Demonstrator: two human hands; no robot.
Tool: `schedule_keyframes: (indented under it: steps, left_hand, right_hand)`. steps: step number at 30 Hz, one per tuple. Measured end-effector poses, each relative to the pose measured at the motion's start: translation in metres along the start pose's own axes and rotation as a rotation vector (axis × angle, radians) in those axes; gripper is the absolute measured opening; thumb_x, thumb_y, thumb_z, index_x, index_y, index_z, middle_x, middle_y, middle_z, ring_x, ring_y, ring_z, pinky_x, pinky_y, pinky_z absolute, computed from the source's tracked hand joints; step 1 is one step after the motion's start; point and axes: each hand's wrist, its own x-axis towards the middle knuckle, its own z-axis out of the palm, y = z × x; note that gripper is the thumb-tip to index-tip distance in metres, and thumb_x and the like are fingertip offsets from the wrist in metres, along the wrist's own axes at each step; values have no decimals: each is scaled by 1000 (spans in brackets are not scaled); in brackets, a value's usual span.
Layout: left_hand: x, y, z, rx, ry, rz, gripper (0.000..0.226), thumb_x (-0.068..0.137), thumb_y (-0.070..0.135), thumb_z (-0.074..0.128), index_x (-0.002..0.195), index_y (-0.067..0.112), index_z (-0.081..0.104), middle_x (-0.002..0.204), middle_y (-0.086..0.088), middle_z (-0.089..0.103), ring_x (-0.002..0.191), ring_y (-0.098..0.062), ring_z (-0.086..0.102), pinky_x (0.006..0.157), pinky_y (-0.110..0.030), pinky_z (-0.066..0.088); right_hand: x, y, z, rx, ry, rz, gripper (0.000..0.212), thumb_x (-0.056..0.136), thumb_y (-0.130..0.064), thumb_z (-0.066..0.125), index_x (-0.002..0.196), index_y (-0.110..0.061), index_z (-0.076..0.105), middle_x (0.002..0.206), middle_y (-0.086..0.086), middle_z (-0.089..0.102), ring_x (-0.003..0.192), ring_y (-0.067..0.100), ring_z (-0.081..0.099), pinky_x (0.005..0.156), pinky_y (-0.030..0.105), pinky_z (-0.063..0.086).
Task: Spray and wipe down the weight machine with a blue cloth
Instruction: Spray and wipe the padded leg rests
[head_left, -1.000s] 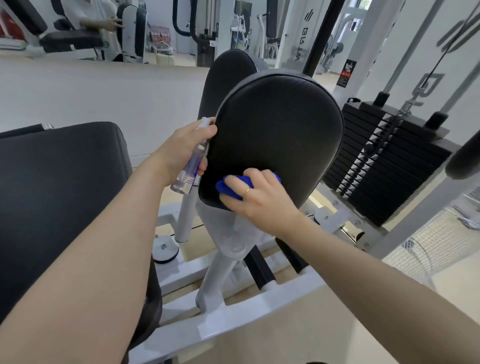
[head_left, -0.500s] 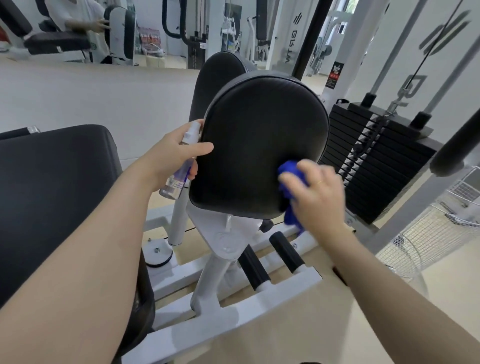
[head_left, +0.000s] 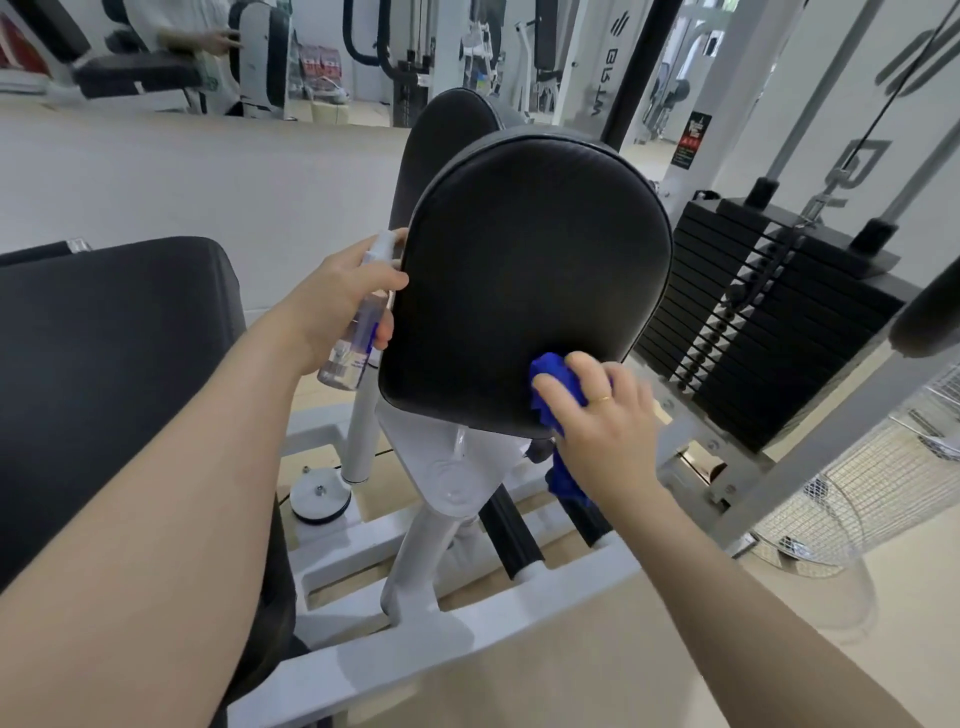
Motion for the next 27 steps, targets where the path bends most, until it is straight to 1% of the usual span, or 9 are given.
schedule_keyframes:
  steps: [3, 5, 10, 12, 14, 17, 20, 23, 27]
  left_hand:
    - [0, 1, 2, 13, 20, 3, 32, 93, 15, 40, 123, 23, 47, 75, 0, 51, 44, -10, 50, 47, -23, 46]
    - [-1, 1, 3, 17, 23, 0, 31, 94, 14, 39, 122, 23, 46, 75, 0, 51, 43, -9, 50, 48, -23, 46]
    - [-1, 2, 3, 23, 24, 6, 34, 93, 13, 38, 126, 19, 44, 72, -3, 50, 42, -9, 50, 45, -20, 46]
    - [-1, 2, 3, 28, 18, 7, 27, 93, 13, 39, 120, 19, 45, 67, -5, 49, 42, -9, 50, 44, -19, 46]
    - [1, 3, 3, 30, 13, 6, 26, 93, 14, 39, 118, 18, 45, 66, -5, 49, 41, -10, 50, 44, -19, 45]
    - [6, 1, 2, 36, 6, -6, 35, 92, 15, 41, 127, 14, 44, 65, -5, 49, 42, -11, 50, 44, -21, 44]
    - [6, 1, 2, 17, -9, 0, 15, 91, 19, 43, 104, 20, 51, 62, -4, 49, 42, -12, 49, 43, -22, 43]
    - [7, 2, 2, 21, -37, 16, 5, 87, 32, 48, 88, 28, 51, 56, 2, 52, 44, -12, 49, 46, -25, 42]
    - [8, 3, 3, 65, -28, 10, 11, 93, 34, 48, 100, 28, 53, 56, 7, 54, 44, -8, 49, 51, -26, 45]
  right_hand:
    - [5, 13, -5, 28, 94, 235, 28, 77, -14, 53, 104, -20, 50, 116, 5, 41, 89, 25, 42, 69, 35, 41]
    - [-2, -3, 2, 72, 112, 239, 27, 77, -12, 55, 103, -18, 53, 116, 7, 42, 87, 27, 44, 68, 35, 43]
    - [-11, -51, 17, 116, -113, -85, 28, 66, -10, 70, 92, -18, 64, 107, 8, 60, 81, 27, 51, 65, 32, 42]
    - [-3, -49, 15, 97, -170, -224, 24, 72, -10, 62, 94, -21, 63, 107, 6, 63, 83, 28, 57, 69, 35, 46]
    - [11, -45, 13, 90, -134, -258, 27, 80, -9, 45, 95, -22, 65, 106, 5, 65, 83, 28, 60, 71, 36, 46]
    - [27, -49, 16, 100, -38, -225, 25, 81, -8, 49, 94, -22, 65, 103, 5, 66, 81, 27, 60, 70, 36, 45]
    - [39, -75, 23, 164, 36, -206, 20, 80, -7, 55, 88, -21, 67, 99, 4, 67, 76, 26, 59, 66, 36, 41]
    - [60, -105, 29, 186, -30, -265, 22, 78, -4, 52, 87, -19, 66, 97, 5, 65, 76, 26, 51, 66, 37, 36]
    - [54, -93, 30, 139, -174, -441, 27, 78, -6, 47, 93, -18, 66, 106, 6, 62, 84, 28, 55, 70, 38, 39]
